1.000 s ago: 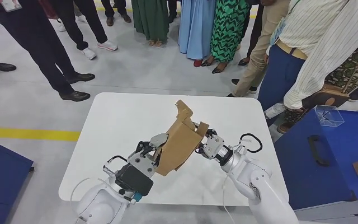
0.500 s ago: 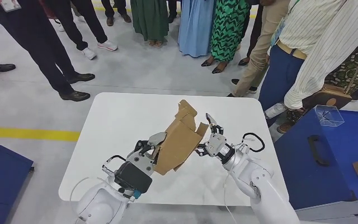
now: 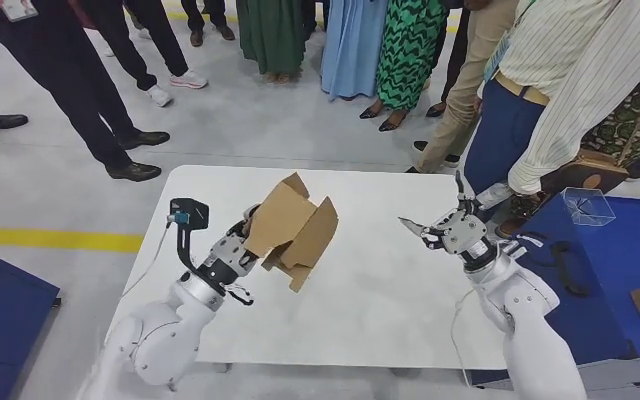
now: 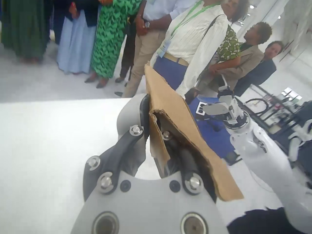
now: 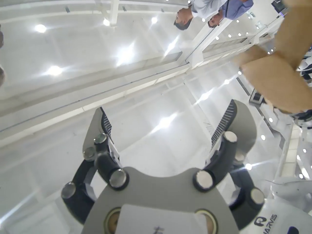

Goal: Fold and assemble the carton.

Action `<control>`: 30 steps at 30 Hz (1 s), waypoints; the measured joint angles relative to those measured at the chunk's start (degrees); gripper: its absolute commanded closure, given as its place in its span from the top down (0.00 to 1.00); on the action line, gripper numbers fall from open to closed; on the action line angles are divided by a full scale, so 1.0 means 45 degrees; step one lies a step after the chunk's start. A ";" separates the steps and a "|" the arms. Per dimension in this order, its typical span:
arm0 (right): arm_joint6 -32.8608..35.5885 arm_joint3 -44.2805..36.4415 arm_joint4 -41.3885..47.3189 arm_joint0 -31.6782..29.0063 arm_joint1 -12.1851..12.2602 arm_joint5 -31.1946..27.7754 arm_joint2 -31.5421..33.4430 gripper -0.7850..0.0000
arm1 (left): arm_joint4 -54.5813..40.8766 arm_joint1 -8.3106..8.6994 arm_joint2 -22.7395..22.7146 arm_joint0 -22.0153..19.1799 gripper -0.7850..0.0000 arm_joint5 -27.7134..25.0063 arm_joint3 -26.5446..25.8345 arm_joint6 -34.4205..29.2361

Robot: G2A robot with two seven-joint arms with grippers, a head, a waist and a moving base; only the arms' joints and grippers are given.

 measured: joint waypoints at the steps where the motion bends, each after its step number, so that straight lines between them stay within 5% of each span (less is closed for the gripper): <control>1: 0.0285 -0.0117 -0.0345 -0.0030 0.0010 -0.0167 0.0053 1.00 | -0.0927 -0.0029 0.0069 -0.0173 0.00 0.0078 0.0286 -0.0534; 9: 0.0321 -0.0224 -0.0360 -0.0022 0.0020 -0.0210 0.0025 1.00 | -0.7312 -0.0183 0.0477 -0.1360 0.00 0.0297 0.2722 -0.4273; 19: 0.4886 -0.0806 -0.6446 -0.0251 0.0410 -0.2294 0.0339 1.00 | -1.3652 -0.0383 0.0999 -0.2187 0.00 0.2652 0.4972 -0.7432; 25: 0.7873 -0.0536 -0.9416 -0.0379 0.0659 -0.3740 0.0239 1.00 | -1.4581 -0.0438 0.1330 -0.2600 0.00 0.3292 0.5594 -0.7869; 30: 0.8495 -0.0520 -0.9375 -0.0452 0.0686 -0.4485 0.0125 1.00 | -1.4739 -0.0450 0.1462 -0.2501 0.00 0.3495 0.5486 -0.7950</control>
